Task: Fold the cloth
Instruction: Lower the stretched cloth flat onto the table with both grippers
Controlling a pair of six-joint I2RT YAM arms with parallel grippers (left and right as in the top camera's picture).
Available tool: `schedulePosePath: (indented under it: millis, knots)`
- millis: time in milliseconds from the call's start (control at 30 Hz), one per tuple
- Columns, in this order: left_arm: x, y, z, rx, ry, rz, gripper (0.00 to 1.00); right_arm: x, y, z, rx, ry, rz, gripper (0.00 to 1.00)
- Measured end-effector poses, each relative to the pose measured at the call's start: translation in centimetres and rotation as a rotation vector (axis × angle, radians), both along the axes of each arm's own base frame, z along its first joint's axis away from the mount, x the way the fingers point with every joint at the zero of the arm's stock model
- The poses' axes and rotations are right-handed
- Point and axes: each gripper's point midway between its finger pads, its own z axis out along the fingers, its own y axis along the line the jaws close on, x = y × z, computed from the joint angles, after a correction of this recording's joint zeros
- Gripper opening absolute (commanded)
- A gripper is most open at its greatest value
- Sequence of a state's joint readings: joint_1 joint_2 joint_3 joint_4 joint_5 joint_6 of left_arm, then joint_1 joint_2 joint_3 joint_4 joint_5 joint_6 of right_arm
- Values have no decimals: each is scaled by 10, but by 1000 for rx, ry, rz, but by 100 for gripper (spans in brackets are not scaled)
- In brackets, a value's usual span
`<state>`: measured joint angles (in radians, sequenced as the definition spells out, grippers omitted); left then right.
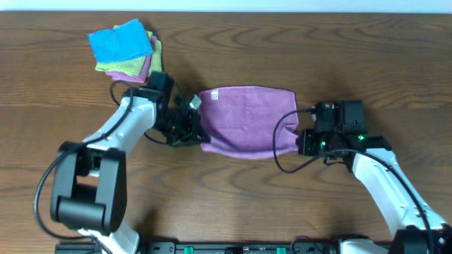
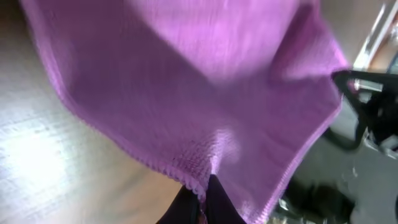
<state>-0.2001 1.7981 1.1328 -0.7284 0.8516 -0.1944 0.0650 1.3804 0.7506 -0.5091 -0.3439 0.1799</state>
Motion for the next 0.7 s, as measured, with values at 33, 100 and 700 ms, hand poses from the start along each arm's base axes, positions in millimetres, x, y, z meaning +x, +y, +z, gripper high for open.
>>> schedulePosePath:
  millis: [33, 100, 700]
  knots:
    - [8, 0, 3, 8, -27, 23, 6, 5, -1, 2, -1, -19, -10, 2]
    - [21, 1, 5, 18, -62, 68, 5, 15, -3, 6, -6, -61, -29, 1]
    - [107, 11, 16, 93, -286, 365, 6, 76, -6, 1, 7, -221, -135, 1]
